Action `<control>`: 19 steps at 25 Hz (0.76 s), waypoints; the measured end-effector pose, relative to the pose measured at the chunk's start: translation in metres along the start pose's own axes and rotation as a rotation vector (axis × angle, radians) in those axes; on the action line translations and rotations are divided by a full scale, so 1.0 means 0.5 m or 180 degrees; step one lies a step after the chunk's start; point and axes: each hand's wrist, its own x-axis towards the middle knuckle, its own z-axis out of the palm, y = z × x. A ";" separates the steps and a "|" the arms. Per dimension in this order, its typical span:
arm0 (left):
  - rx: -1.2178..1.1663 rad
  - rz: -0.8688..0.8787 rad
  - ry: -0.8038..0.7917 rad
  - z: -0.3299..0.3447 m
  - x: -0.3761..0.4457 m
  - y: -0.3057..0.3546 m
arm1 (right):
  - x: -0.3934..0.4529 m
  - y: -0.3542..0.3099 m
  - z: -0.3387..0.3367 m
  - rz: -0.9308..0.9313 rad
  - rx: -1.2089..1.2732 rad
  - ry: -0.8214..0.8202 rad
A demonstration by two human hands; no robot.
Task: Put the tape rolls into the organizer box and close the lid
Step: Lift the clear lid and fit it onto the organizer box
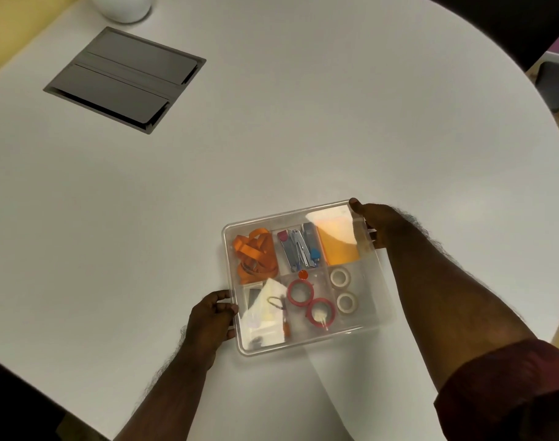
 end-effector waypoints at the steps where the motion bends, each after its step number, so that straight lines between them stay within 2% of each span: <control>1: -0.0025 -0.0012 0.0006 0.001 -0.002 -0.001 | 0.000 0.004 0.002 -0.0159 -0.0067 0.0128; 4: -0.0062 0.0040 0.0044 0.003 -0.008 -0.006 | -0.032 0.038 -0.002 -0.0522 -0.0047 0.0170; 8: -0.0255 0.0090 0.0057 0.010 -0.027 -0.035 | -0.112 0.155 -0.050 -0.0442 0.0074 -0.0505; 12: -0.0422 -0.0104 -0.0410 -0.001 -0.063 -0.095 | -0.179 0.274 -0.097 -0.0268 0.0047 -0.1011; 14: -0.0483 -0.0112 -0.0578 -0.008 -0.072 -0.115 | -0.191 0.304 -0.102 -0.0231 0.0151 -0.1014; 19: -0.0295 0.0080 -0.0535 -0.015 -0.071 -0.122 | -0.189 0.319 -0.096 -0.0156 0.0224 -0.0855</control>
